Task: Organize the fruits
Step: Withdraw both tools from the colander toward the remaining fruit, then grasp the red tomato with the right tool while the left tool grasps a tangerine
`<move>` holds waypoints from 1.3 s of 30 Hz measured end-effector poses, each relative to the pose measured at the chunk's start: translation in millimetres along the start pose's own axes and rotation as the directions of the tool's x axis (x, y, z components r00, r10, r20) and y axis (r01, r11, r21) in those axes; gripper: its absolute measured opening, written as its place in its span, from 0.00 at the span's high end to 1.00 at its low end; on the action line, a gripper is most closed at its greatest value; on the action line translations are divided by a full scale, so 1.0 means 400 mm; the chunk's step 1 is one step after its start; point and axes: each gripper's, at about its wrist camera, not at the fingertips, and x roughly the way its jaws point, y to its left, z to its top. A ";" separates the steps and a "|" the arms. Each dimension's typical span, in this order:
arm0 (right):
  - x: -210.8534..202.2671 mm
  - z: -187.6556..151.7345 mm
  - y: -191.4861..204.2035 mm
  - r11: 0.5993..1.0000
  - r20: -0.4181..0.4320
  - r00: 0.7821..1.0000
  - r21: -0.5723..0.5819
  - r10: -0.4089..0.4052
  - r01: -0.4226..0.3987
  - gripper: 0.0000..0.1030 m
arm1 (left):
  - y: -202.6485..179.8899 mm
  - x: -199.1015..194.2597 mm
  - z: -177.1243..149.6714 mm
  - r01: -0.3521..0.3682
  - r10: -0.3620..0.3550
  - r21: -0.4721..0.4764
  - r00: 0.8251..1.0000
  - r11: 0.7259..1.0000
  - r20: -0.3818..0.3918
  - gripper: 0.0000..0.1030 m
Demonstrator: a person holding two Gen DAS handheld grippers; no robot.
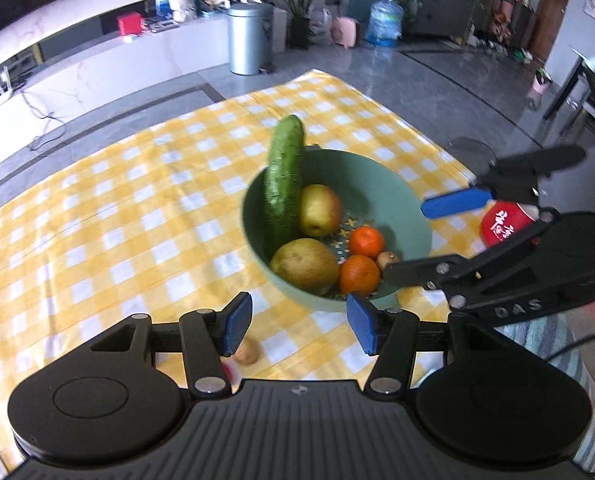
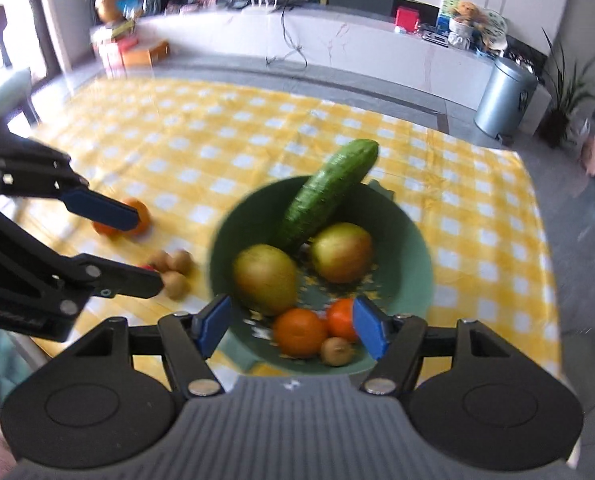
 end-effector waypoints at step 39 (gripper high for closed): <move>0.214 -0.074 0.300 0.973 -0.010 1.000 0.231 0.029 -0.026 0.40 | 0.354 -0.017 -0.219 -0.154 0.140 -0.142 0.985 0.978 -0.104 0.38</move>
